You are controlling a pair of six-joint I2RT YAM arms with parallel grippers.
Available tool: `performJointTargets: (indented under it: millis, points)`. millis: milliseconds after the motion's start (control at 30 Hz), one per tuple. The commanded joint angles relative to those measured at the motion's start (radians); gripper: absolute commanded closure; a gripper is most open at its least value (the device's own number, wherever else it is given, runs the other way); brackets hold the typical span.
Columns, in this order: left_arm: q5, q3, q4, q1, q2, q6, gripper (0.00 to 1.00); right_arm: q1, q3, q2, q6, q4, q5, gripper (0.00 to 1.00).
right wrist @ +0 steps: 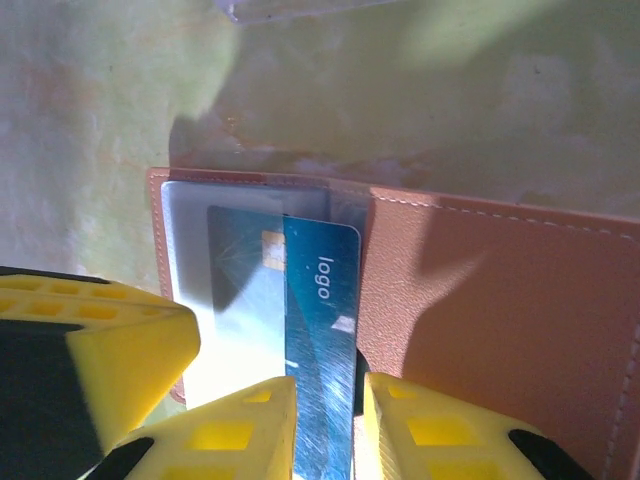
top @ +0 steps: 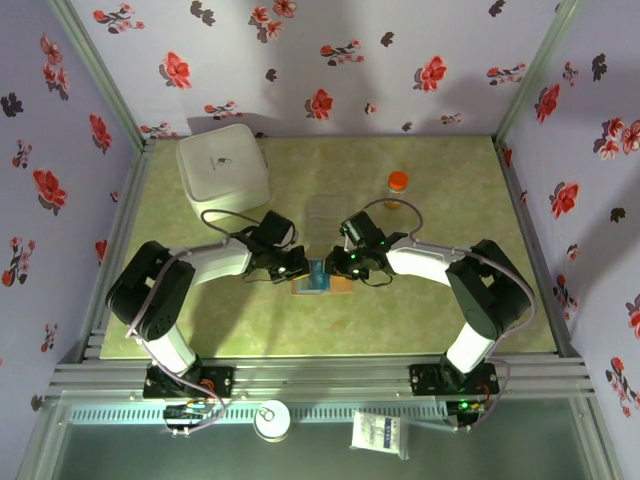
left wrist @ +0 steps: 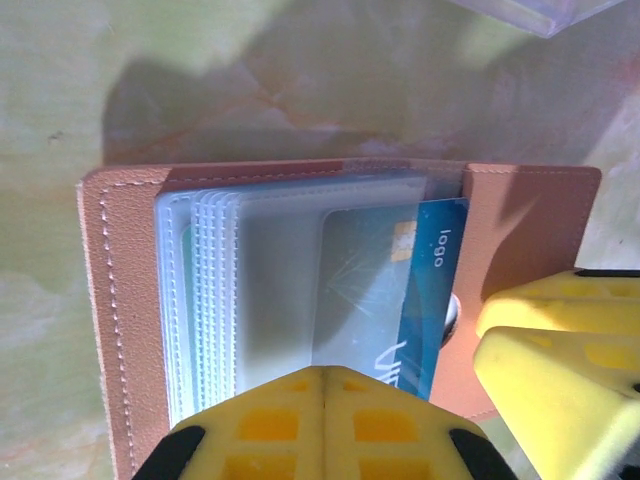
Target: Take the credit cards out of the card holder
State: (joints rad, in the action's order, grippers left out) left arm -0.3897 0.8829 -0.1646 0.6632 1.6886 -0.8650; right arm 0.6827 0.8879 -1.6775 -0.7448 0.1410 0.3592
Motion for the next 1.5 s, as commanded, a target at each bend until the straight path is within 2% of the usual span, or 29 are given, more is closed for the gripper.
performJointTargets:
  millis: [0, 800, 1167, 1467]
  points:
    - [-0.006, 0.016, -0.002, 0.006, 0.031, 0.017, 1.00, -0.012, -0.017, -0.027, -0.016, -0.038, 0.032, 0.76]
    - [0.023, -0.002, -0.027, 0.004, 0.032, 0.019, 1.00, -0.049, -0.081, -0.070, -0.063, -0.199, 0.159, 0.79]
    - [0.026, -0.004, -0.033, 0.003, 0.016, 0.021, 1.00, -0.056, -0.093, -0.068, -0.068, -0.215, 0.162, 0.87]
    - [0.031, -0.010, -0.041, -0.002, 0.003, 0.022, 1.00, -0.081, -0.122, -0.021, -0.046, -0.177, 0.138, 0.88]
